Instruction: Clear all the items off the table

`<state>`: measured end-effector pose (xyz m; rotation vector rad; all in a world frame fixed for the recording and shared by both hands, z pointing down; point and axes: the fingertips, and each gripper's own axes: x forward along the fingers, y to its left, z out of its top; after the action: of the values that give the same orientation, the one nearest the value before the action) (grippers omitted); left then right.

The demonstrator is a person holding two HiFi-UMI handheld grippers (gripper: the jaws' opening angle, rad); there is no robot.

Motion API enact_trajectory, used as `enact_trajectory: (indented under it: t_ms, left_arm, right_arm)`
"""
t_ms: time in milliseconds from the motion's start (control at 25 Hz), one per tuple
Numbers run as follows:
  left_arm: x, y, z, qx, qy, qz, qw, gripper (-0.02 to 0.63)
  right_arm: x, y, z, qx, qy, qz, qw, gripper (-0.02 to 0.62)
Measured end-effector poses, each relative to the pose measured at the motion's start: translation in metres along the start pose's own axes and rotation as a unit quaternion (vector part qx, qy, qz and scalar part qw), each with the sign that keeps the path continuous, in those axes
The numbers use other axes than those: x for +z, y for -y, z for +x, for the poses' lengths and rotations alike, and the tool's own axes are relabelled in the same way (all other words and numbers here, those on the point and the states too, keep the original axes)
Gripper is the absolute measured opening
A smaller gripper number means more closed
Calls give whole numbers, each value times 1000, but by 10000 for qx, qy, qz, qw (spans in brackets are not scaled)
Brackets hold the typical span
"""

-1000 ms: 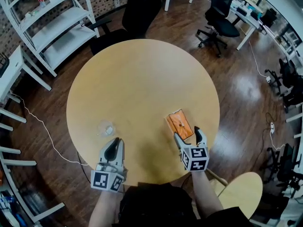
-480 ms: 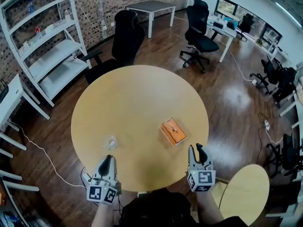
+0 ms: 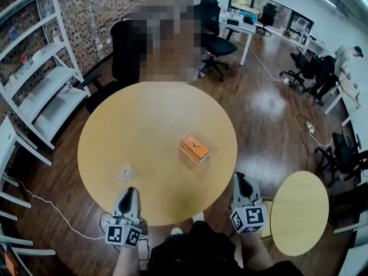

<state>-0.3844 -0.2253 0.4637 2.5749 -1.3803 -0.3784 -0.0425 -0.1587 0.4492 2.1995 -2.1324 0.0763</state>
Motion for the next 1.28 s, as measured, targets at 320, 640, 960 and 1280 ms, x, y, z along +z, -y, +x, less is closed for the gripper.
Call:
enact_trajectory:
  t_ms: [320, 640, 960, 1280]
  left_arm:
    - [-8, 18, -2, -42, -152, 240, 9996, 34]
    - [-11, 29, -3, 283, -217, 384, 9986, 34]
    - [-10, 62, -1, 226, -250, 468, 9983, 34]
    - [-14, 62, -4, 383, -257, 433, 9980, 34]
  right_arm:
    - [21, 23, -31, -64, 417, -347, 9985, 2]
    - [24, 69, -33, -33, 319, -83, 9995, 2]
    - [8, 80, -28, 230, 51, 38, 9997, 2]
    - [8, 84, -20, 397, 67, 0, 9992, 2]
